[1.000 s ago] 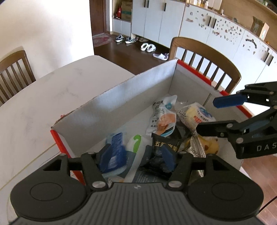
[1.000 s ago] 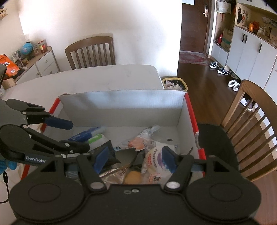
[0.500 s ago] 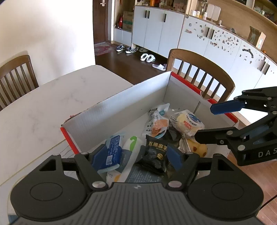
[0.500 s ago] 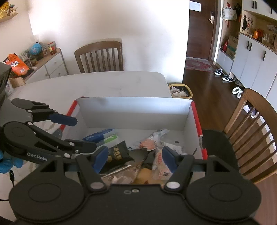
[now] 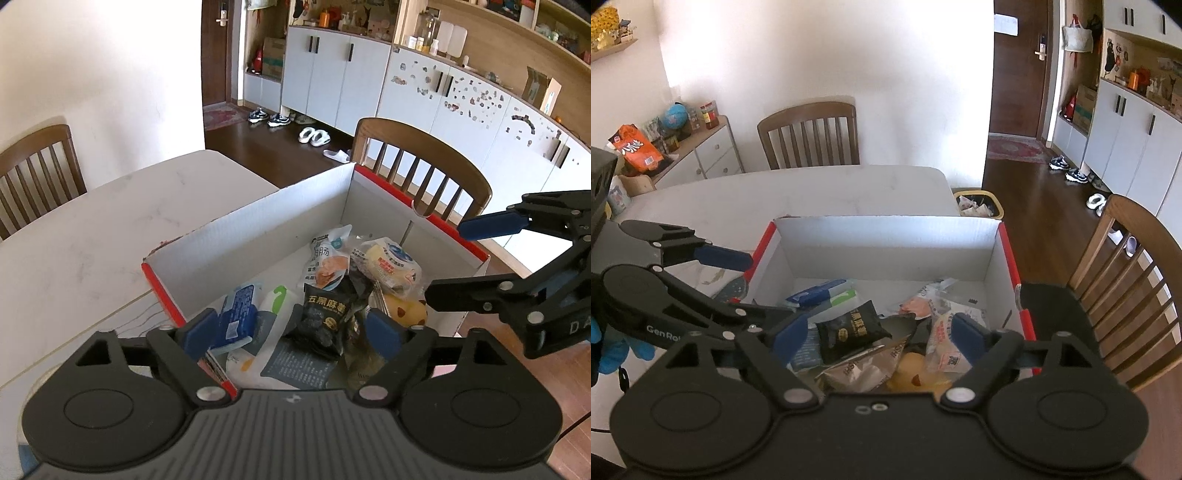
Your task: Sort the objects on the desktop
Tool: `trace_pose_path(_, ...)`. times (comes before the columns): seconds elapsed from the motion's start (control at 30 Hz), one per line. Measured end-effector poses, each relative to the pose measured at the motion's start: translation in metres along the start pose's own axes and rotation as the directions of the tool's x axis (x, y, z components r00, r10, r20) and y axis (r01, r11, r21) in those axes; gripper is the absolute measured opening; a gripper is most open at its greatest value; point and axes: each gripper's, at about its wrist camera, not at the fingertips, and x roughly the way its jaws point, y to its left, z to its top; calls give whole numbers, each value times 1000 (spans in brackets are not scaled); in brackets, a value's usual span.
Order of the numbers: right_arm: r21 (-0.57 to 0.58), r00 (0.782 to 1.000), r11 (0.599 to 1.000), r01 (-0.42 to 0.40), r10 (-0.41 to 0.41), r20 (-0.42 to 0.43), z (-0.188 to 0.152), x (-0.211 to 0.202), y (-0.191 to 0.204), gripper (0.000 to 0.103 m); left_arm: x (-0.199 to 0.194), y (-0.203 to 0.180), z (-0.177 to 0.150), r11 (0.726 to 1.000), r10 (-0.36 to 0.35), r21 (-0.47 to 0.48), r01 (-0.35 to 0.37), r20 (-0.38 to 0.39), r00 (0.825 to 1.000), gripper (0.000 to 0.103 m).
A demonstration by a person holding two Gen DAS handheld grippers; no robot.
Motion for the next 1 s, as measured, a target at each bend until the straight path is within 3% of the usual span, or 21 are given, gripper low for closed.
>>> trace_pose_path(0.07, -4, 1000, 1000, -1, 1, 12, -1, -3, 2, 92, -4, -1, -2, 1000, -1, -3, 1, 9, 1000, 101)
trace_pose_path(0.4, -2, 999, 1000, -5, 5, 33, -7, -15, 8, 94, -18, -7, -11, 1000, -1, 5, 1, 30, 1000, 103)
trace_pose_path(0.67, 8, 998, 1000, -6, 6, 55, -12, -26, 9, 94, -34, -11, -15, 998, 63, 14, -64, 75, 995, 103)
trace_pose_path(0.87, 17, 999, 1000, -4, 3, 51, -18, -29, 8, 94, -37, -9, -22, 1000, 22, -3, -22, 68, 997, 103)
trace_pose_path(1.0, 17, 999, 1000, -5, 4, 50, -21, -30, 9, 94, -37, -11, -25, 999, 42, -7, -42, 61, 997, 103)
